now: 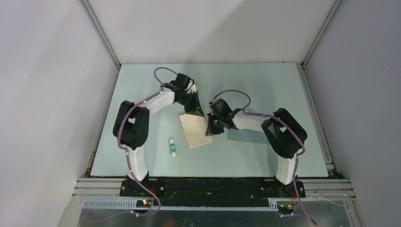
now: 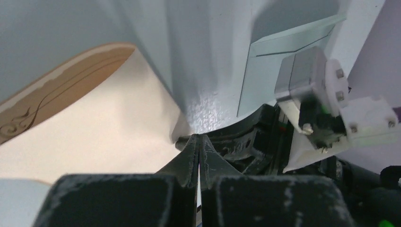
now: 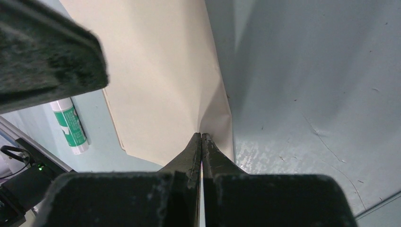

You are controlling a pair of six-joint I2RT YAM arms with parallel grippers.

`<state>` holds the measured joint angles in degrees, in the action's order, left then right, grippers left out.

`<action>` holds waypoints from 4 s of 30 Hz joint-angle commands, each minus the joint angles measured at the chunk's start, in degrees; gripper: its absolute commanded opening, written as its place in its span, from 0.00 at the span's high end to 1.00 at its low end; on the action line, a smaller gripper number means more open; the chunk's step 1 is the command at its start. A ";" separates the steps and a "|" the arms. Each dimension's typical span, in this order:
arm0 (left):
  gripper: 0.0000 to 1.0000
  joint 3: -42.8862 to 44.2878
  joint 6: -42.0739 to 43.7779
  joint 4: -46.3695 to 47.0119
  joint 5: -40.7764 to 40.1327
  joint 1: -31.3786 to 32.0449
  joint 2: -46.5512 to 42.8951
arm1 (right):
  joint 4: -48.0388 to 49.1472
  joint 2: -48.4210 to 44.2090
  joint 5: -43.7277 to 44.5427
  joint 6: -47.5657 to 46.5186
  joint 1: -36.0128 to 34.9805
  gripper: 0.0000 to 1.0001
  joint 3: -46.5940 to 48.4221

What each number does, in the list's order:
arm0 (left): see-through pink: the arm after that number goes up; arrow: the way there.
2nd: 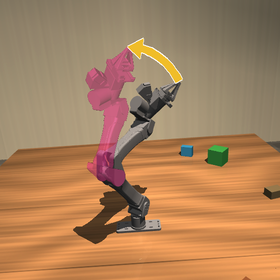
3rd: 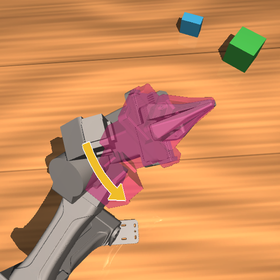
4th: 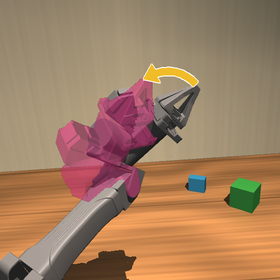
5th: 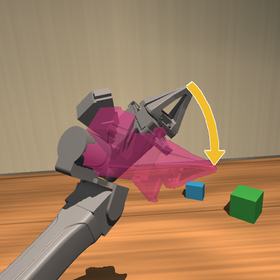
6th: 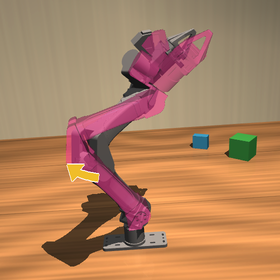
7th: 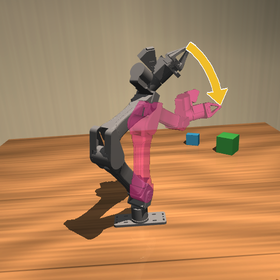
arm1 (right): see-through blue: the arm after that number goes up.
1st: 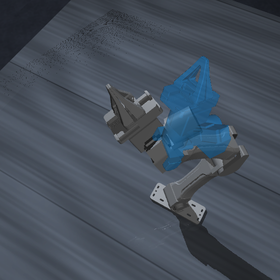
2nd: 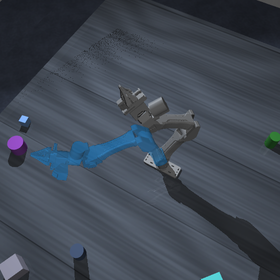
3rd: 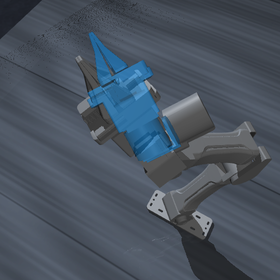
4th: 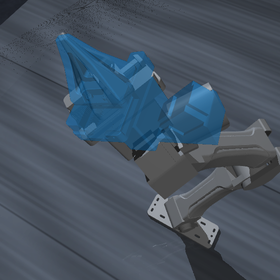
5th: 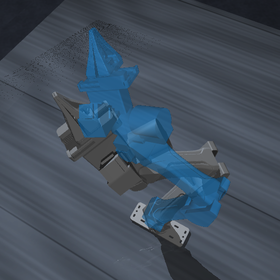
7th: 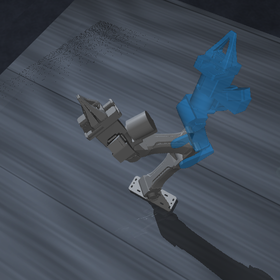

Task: Place the letter into the envelope and seal it
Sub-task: Fold the letter.

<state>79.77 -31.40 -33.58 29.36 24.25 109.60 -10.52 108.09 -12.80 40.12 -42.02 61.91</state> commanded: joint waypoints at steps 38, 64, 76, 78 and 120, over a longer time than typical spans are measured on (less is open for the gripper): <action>1.00 13.19 1.19 -2.58 -6.68 -2.45 19.68 | -1.44 -10.54 2.45 2.24 -2.29 1.00 -14.16; 1.00 6.37 3.52 -0.64 -4.16 -2.39 13.14 | 8.44 2.73 -15.81 4.92 7.87 0.40 -1.13; 1.00 6.90 4.35 -1.28 -2.82 -2.45 12.40 | 14.74 7.77 -19.30 8.17 9.59 0.65 0.58; 1.00 7.27 4.55 -1.63 -2.70 -2.45 12.47 | 15.40 8.23 -19.55 8.86 9.92 0.70 0.58; 0.00 -24.85 -4.54 22.98 18.69 -4.82 -29.96 | 29.56 -33.11 -24.68 8.57 15.94 1.00 -22.99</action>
<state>59.18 -29.15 -25.61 38.44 19.73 83.37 14.50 79.55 -34.85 49.52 -26.48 39.22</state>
